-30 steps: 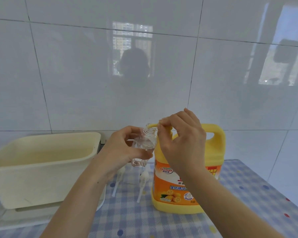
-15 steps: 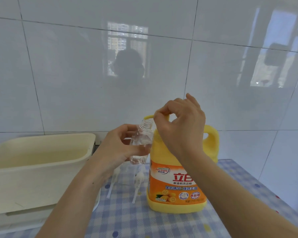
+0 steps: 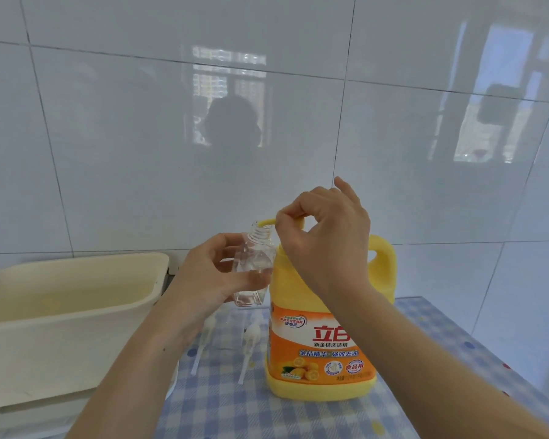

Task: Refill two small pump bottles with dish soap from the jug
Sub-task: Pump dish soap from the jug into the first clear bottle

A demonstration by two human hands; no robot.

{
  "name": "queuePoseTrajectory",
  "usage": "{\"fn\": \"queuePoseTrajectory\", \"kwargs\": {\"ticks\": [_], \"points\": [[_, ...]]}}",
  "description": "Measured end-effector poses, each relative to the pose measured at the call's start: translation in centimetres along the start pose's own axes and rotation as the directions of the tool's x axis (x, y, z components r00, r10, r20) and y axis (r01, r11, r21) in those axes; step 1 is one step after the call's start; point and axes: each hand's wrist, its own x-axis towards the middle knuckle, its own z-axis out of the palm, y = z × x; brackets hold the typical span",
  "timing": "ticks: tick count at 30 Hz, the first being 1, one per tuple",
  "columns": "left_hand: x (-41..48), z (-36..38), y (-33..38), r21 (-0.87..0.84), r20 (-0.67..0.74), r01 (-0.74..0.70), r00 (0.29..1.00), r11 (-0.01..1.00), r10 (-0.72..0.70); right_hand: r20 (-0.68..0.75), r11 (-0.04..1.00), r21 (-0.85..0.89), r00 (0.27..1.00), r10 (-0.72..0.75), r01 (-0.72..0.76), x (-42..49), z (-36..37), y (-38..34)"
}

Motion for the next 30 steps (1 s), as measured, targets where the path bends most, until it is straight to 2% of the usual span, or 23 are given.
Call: {"fn": "queuePoseTrajectory", "kwargs": {"ticks": [13, 20, 30], "points": [[0.1, -0.3, -0.4, 0.054, 0.006, 0.009, 1.000, 0.999, -0.009, -0.042, 0.999, 0.009, 0.998, -0.048, 0.049, -2.1, 0.9, 1.1], [0.1, -0.7, -0.6, 0.044, 0.077, 0.066, 0.995, 0.997, -0.069, -0.055, 0.999, -0.006, 0.997, -0.055, 0.054, -3.1, 1.1, 1.0], [0.1, -0.5, -0.5, 0.032, 0.107, 0.085, 0.990, 0.996, -0.088, -0.072, 0.998, 0.003, 0.995, -0.067, 0.067, -3.1, 1.2, 0.9]]}}
